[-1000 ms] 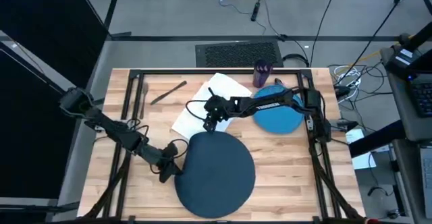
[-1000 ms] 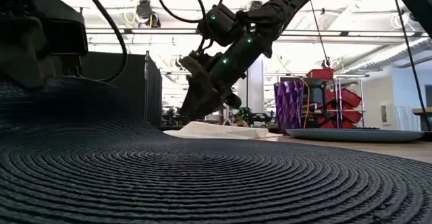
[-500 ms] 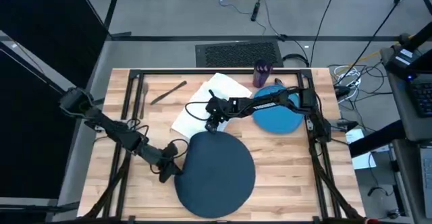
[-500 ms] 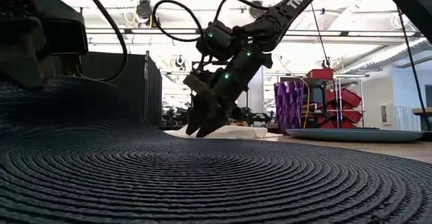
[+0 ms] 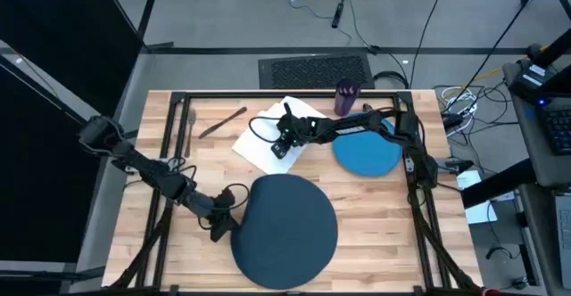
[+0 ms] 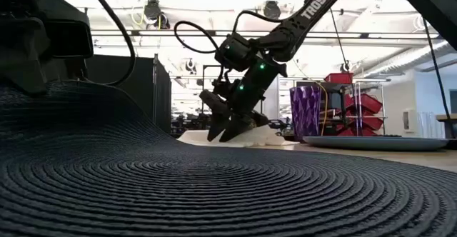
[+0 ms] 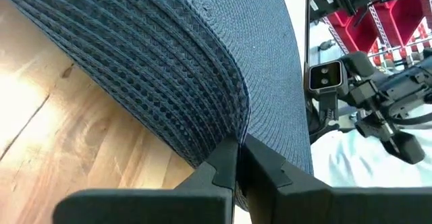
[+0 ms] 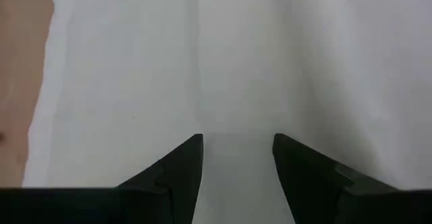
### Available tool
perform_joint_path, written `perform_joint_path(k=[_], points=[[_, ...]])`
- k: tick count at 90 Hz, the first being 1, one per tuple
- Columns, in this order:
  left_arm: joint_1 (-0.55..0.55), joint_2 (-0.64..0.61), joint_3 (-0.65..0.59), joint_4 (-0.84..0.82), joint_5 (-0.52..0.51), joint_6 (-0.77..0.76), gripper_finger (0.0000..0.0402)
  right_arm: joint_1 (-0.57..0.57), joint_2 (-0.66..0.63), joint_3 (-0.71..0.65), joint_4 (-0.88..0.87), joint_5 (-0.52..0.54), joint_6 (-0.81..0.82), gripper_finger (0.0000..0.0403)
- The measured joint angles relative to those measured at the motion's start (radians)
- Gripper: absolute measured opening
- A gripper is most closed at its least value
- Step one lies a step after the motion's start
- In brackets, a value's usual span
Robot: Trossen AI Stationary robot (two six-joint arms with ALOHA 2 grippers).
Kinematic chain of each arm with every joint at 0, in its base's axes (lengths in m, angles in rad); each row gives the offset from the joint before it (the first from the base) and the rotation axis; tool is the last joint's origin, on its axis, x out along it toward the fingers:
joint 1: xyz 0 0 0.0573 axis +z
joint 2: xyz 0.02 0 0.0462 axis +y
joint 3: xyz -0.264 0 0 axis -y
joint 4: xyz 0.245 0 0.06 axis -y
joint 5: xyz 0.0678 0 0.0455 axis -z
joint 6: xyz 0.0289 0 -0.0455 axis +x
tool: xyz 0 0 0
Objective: Set table place
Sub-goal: Move the blue table mat to the center of the table
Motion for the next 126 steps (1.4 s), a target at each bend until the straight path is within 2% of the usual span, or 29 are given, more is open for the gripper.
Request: perform_joint_path(k=[18, 30, 56, 81, 98, 126], points=[[0.0, 0.0, 0.0, 0.0, 0.0, 0.0, 0.0, 0.008, -0.03, -0.001, 0.09, -0.011, -0.052, 0.0169], [0.002, 0.0, 0.0, 0.001, -0.007, 0.005, 0.0, 0.026, -0.085, 0.0, 0.083, -0.012, -0.071, 0.0169], [0.039, 0.0, 0.0, 0.001, -0.046, 0.054, 0.0, 0.135, -0.251, 0.0, -0.228, 0.004, -0.136, 0.0169], [0.094, 0.0, 0.0, 0.003, -0.048, 0.112, 0.0, 0.252, -0.363, 0.0, -0.508, 0.246, -0.096, 0.0169], [0.137, 0.0, 0.0, 0.003, -0.04, 0.16, 0.0, 0.29, -0.401, 0.0, -0.601, 0.318, -0.042, 0.0169], [0.193, -0.001, 0.0, 0.002, -0.021, 0.132, 0.0, 0.307, -0.408, 0.0, -0.691, 0.336, 0.001, 0.0169]])
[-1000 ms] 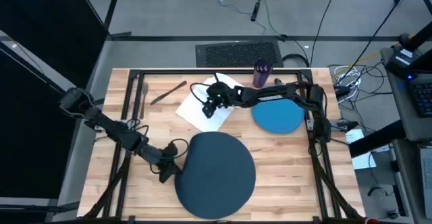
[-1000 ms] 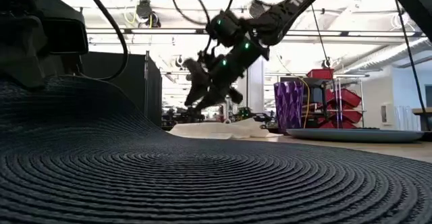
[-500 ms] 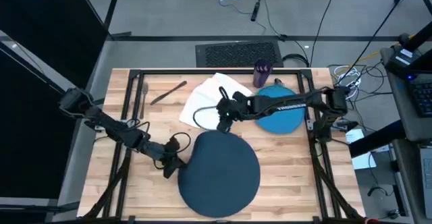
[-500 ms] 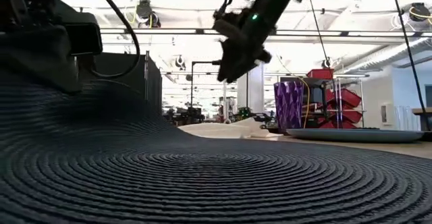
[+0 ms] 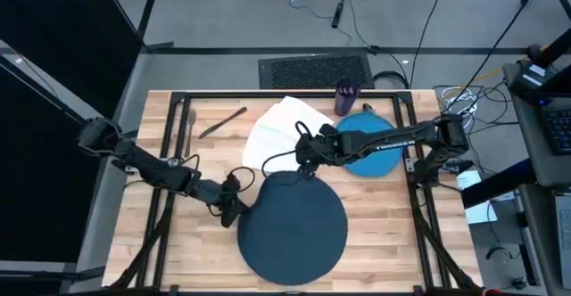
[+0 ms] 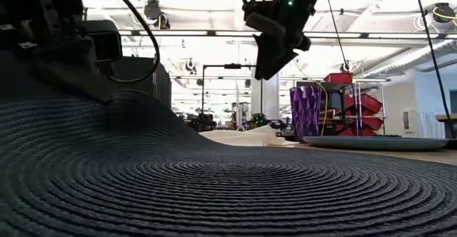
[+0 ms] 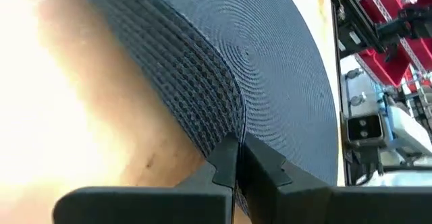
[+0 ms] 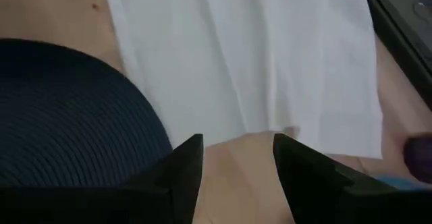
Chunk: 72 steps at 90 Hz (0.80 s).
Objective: Set table place
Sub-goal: Move the blue table mat to the center of the table
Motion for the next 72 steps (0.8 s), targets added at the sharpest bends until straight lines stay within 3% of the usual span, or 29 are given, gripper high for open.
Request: perform_joint_path(k=[36, 72], points=[[0.008, -0.023, 0.0, 0.0, 0.018, -0.002, 0.0005, -0.001, 0.0, 0.0, -0.021, -0.001, 0.0, 0.0169], [0.046, -0.023, 0.0, -0.034, 0.009, -0.027, 0.0101, -0.001, 0.0, 0.0, -0.036, 0.001, -0.022, 0.0169]])
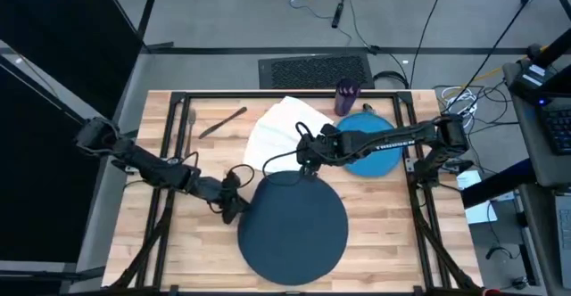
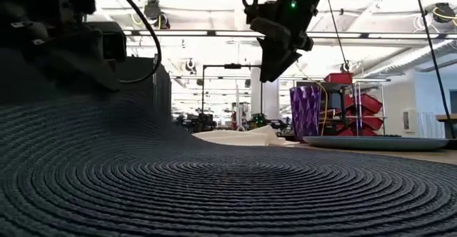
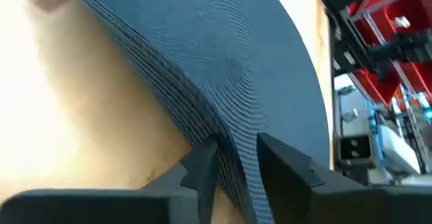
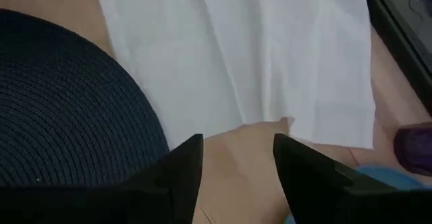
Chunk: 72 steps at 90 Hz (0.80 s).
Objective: Set table place
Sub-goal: Move the blue table mat to the center of the table, then put the blue plate to bottom on the blue table mat
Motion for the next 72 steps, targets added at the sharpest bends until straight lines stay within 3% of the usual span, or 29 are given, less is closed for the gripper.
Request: perform_joint_path(k=[36, 48, 58, 72], points=[[0.101, -0.092, 0.0, -0.212, 0.122, 0.02, 0.0104, -0.002, 0.0, 0.0, -0.029, 0.001, -0.027, 0.0169], [0.141, -0.175, 0.012, -0.276, 0.118, 0.075, 0.0104, -0.002, 0.0, 0.0, -0.039, 0.002, -0.044, 0.0169], [0.173, -0.256, 0.061, -0.422, 0.112, 0.131, 0.0104, -0.003, 0.0, 0.0, -0.078, 0.008, -0.044, 0.0169], [0.195, -0.37, 0.155, -0.653, -0.004, 0.236, 0.0104, -0.002, -0.021, -0.001, -0.186, 0.113, 0.017, 0.0169]])
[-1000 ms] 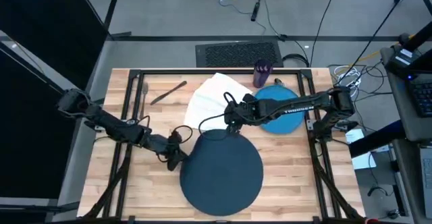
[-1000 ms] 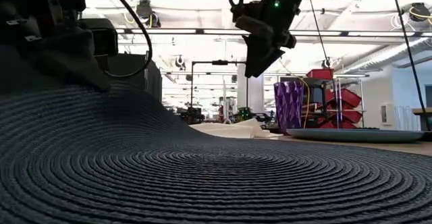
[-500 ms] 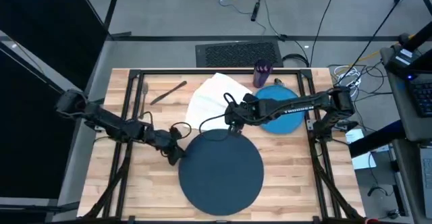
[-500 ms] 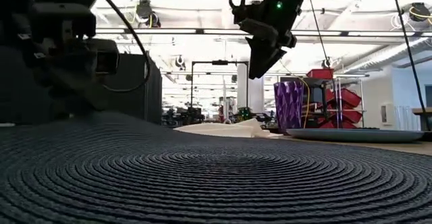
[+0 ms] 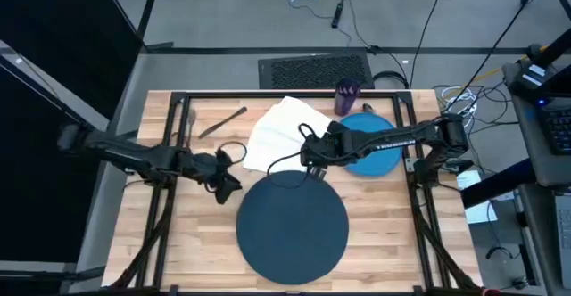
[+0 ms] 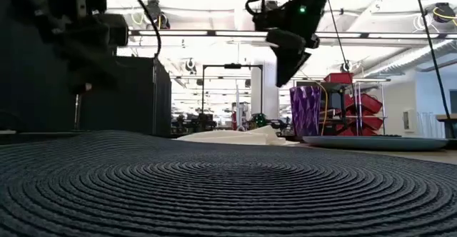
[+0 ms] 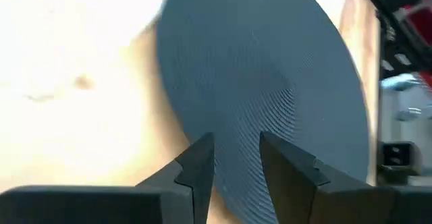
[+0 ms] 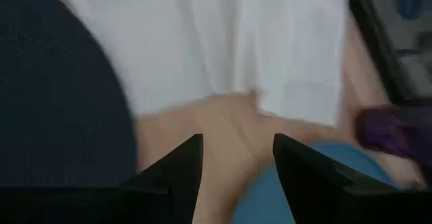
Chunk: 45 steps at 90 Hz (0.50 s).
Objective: Set table place
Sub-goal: Put the blue plate to bottom on the blue table mat
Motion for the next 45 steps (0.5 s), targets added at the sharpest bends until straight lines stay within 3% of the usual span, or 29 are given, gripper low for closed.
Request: perform_joint_path(k=[9, 26, 45], points=[[0.0, -0.06, 0.04, -0.082, -0.114, 0.062, 0.0104, 0.0, -0.061, -0.053, -0.033, 0.072, 0.087, 0.0169], [-0.007, -0.161, 0.052, -0.137, -0.341, 0.157, 0.0104, 0.0, -0.293, -0.319, -0.001, 0.067, 0.312, 0.0169], [-0.024, -0.222, 0.052, -0.113, -0.617, 0.267, 0.0104, 0.0, -0.607, -0.628, 0.16, -0.084, 0.477, 0.0169]])
